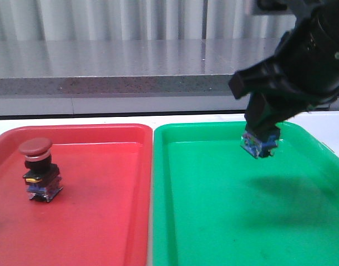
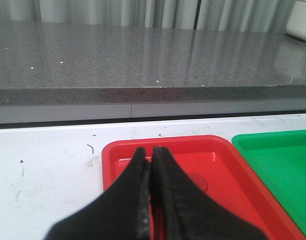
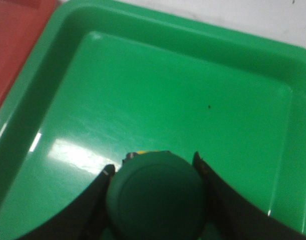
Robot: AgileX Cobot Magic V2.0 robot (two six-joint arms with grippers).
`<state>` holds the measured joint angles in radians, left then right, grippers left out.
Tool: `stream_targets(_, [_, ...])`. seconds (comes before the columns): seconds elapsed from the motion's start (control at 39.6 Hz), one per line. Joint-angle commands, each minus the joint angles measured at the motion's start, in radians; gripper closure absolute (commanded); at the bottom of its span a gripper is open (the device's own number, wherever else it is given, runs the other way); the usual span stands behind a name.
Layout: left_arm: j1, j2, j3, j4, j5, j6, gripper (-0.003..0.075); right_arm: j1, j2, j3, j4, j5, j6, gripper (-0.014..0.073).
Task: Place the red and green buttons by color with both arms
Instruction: 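Lower the green button into the green tray and open the right gripper, then raise the right gripper away from the green tray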
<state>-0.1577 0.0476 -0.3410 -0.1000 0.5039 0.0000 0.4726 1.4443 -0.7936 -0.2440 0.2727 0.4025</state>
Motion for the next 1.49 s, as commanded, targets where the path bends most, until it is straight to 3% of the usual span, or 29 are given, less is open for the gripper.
stream_targets(0.0, [0.002,0.01,-0.023,-0.012,-0.081,-0.012,0.074,0.003,-0.004,0.004,-0.046,-0.108,-0.013,0.0552])
stream_targets(0.43, [0.002,0.01,-0.023,-0.012,-0.081,-0.012,0.074,0.003,0.109,0.004,-0.057,-0.132,-0.013,0.0526])
stream_targets(0.53, [0.002,0.01,-0.023,-0.012,-0.081,-0.012,0.074,0.003,0.109,0.004,-0.057,-0.122,-0.013,0.0396])
stream_targets(0.71, [0.002,0.01,-0.023,-0.012,-0.081,-0.012,0.074,0.003,0.099,0.004,-0.057,-0.105,-0.013,0.0042])
stream_targets(0.78, [0.002,0.01,-0.023,-0.012,-0.081,-0.012,0.074,0.003,0.073,0.0,-0.057,-0.086,-0.013,-0.0016])
stream_targets(1.01, [0.002,0.01,-0.023,-0.012,-0.081,-0.012,0.074,0.003,-0.096,-0.032,-0.057,0.012,-0.012,0.0053])
stream_targets(1.06, [0.002,0.01,-0.023,-0.012,-0.081,-0.012,0.074,0.002,-0.128,-0.047,-0.057,0.04,-0.012,0.0109])
stream_targets(1.21, [0.002,0.01,-0.023,-0.012,-0.081,-0.012,0.074,-0.014,-0.218,-0.1,-0.063,0.131,-0.012,0.0454])
stream_targets(1.34, [0.002,0.01,-0.023,-0.012,-0.081,-0.012,0.074,-0.035,-0.277,-0.11,-0.091,0.147,-0.012,0.0691])
stream_targets(1.47, [0.002,0.01,-0.023,-0.012,-0.081,-0.012,0.074,-0.084,-0.337,-0.11,-0.091,0.187,-0.012,0.0711])
